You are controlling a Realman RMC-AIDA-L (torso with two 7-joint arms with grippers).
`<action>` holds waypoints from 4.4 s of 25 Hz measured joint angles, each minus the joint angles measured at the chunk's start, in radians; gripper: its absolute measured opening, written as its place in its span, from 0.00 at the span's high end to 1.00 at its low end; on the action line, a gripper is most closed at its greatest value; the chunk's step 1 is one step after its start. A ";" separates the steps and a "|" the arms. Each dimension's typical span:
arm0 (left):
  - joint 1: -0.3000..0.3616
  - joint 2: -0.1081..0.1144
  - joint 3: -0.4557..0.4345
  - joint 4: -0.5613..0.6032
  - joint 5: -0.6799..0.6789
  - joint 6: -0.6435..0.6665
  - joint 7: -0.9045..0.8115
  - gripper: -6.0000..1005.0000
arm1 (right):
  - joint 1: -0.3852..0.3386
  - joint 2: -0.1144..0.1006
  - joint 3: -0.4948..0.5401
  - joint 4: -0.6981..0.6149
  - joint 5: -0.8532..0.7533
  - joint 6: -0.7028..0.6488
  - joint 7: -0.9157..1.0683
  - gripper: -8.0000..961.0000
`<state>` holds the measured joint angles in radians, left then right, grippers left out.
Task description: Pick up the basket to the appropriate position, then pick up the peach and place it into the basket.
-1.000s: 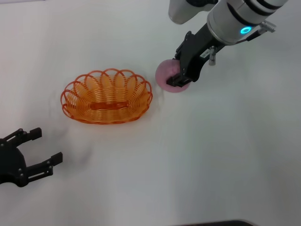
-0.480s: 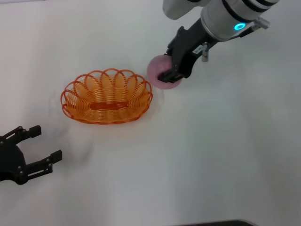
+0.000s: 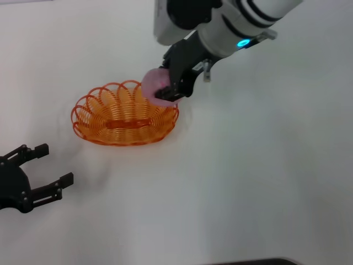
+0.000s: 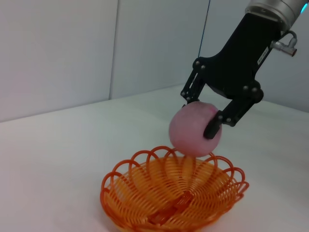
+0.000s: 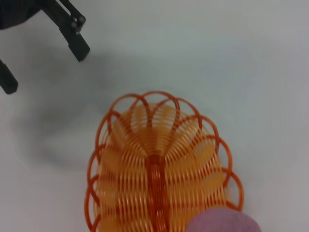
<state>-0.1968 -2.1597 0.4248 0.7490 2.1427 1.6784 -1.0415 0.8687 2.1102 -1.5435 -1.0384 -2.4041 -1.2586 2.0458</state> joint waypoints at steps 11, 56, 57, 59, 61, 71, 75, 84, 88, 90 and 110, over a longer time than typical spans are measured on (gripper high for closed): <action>0.000 0.000 0.000 0.001 -0.001 0.001 0.000 0.13 | 0.011 0.001 -0.099 0.027 0.072 0.084 -0.001 0.39; 0.000 0.000 0.000 0.000 -0.015 0.001 -0.002 0.13 | -0.335 -0.020 0.178 -0.125 0.280 -0.016 -0.155 0.01; 0.000 0.000 0.000 0.000 -0.015 0.001 -0.002 0.13 | -0.345 -0.020 0.191 -0.125 0.286 -0.016 -0.162 0.01; 0.000 0.000 0.000 -0.001 -0.015 0.001 -0.002 0.13 | -0.359 -0.021 0.211 -0.123 0.293 -0.017 -0.175 0.01; 0.000 0.000 0.000 0.000 -0.015 0.001 -0.002 0.13 | -0.365 -0.021 0.219 -0.121 0.296 -0.017 -0.182 0.01; -0.001 0.001 -0.015 -0.002 -0.015 0.001 -0.002 0.13 | -0.471 -0.015 0.264 -0.093 0.475 -0.004 -0.330 0.01; -0.001 0.001 -0.017 -0.002 -0.015 0.000 -0.002 0.13 | -0.511 -0.015 0.299 0.010 0.597 -0.004 -0.468 0.01; -0.001 0.001 -0.021 -0.002 -0.013 -0.001 0.000 0.13 | -0.523 -0.015 0.305 0.290 0.695 -0.047 -0.746 0.01; -0.001 0.001 -0.020 -0.002 -0.008 -0.003 0.001 0.13 | -0.528 -0.015 0.315 0.377 0.725 -0.080 -0.847 0.01; 0.000 0.001 -0.021 -0.002 -0.006 -0.001 0.001 0.13 | -0.538 -0.016 0.327 0.397 0.728 -0.092 -0.873 0.01; 0.007 0.000 -0.018 -0.015 0.002 -0.010 0.005 0.13 | -0.576 -0.019 0.379 0.395 0.727 -0.115 -0.908 0.01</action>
<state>-0.1894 -2.1597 0.4063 0.7339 2.1450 1.6689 -1.0369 0.2930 2.0908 -1.1642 -0.6434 -1.6768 -1.3738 1.1381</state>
